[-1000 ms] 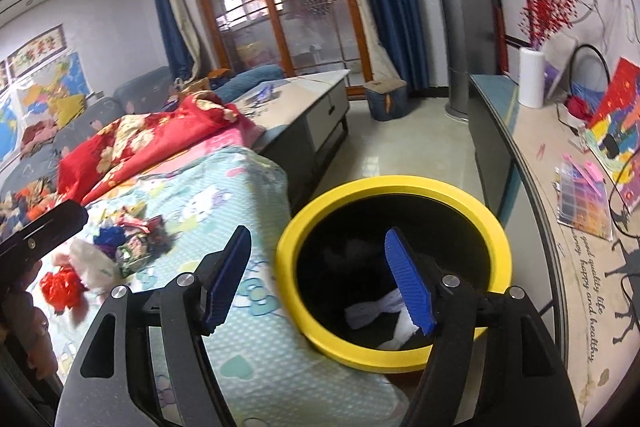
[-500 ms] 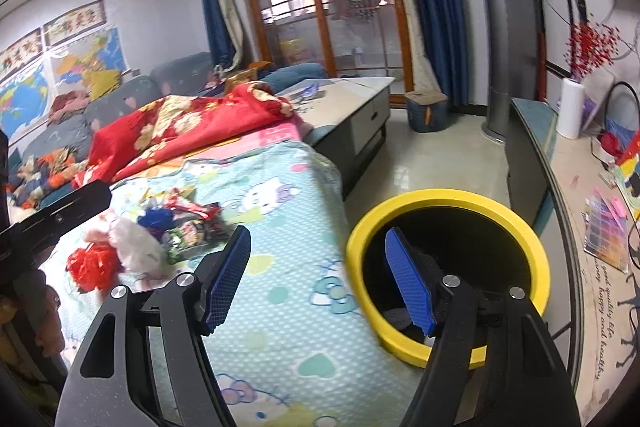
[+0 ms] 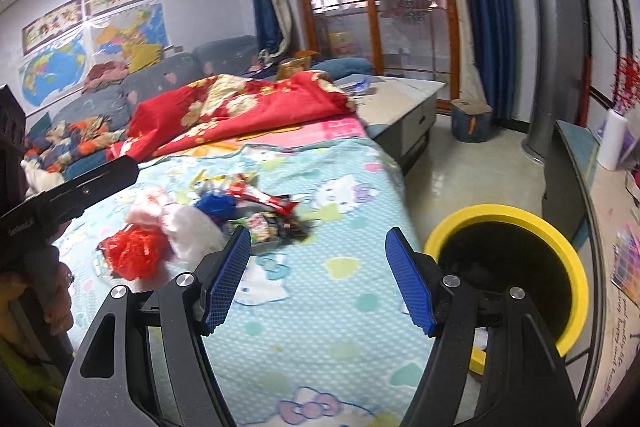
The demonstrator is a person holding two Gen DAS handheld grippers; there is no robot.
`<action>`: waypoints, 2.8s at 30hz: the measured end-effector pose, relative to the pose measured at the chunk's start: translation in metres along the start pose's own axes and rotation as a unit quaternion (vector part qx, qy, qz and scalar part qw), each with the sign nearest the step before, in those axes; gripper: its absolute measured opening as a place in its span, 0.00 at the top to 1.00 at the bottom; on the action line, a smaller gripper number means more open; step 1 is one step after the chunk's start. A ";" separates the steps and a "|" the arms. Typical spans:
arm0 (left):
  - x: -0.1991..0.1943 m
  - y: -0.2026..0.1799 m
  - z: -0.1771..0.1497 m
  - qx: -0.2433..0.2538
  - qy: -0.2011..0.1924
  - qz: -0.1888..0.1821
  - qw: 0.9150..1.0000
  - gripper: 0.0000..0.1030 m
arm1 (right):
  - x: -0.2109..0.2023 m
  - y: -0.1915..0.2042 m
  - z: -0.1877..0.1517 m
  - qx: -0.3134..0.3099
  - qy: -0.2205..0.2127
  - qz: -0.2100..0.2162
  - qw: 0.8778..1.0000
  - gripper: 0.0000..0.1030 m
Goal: Collect trash
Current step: 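Grasp the white plastic bag with the right tool while the left tool grasps the red bag, then carry both bags over the yellow bin with both tools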
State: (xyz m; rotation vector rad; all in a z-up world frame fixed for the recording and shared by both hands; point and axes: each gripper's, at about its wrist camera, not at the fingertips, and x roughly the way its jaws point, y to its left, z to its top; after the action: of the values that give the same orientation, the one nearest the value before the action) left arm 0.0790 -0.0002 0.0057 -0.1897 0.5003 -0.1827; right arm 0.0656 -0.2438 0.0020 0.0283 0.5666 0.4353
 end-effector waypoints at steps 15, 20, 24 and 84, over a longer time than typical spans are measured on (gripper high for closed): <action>-0.029 0.062 -0.004 -0.027 0.002 0.052 0.998 0.11 | 0.029 0.062 0.014 -0.062 0.021 0.057 0.996 0.30; -0.036 0.080 -0.007 -0.044 0.018 0.062 0.997 0.11 | 0.044 0.079 0.018 -0.077 0.031 0.077 0.994 0.30; -0.038 0.096 -0.012 -0.061 0.036 0.069 0.995 0.11 | 0.060 0.090 0.017 -0.089 0.049 0.088 0.991 0.30; -0.028 0.029 -0.026 0.021 0.056 -0.009 0.998 0.85 | 0.045 0.027 0.027 0.023 0.013 0.111 0.994 0.77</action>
State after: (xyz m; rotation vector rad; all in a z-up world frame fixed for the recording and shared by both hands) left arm 0.0456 0.0302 -0.0104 -0.1424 0.6063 -0.2214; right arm 0.1029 -0.1989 0.0053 0.1300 0.6022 0.6392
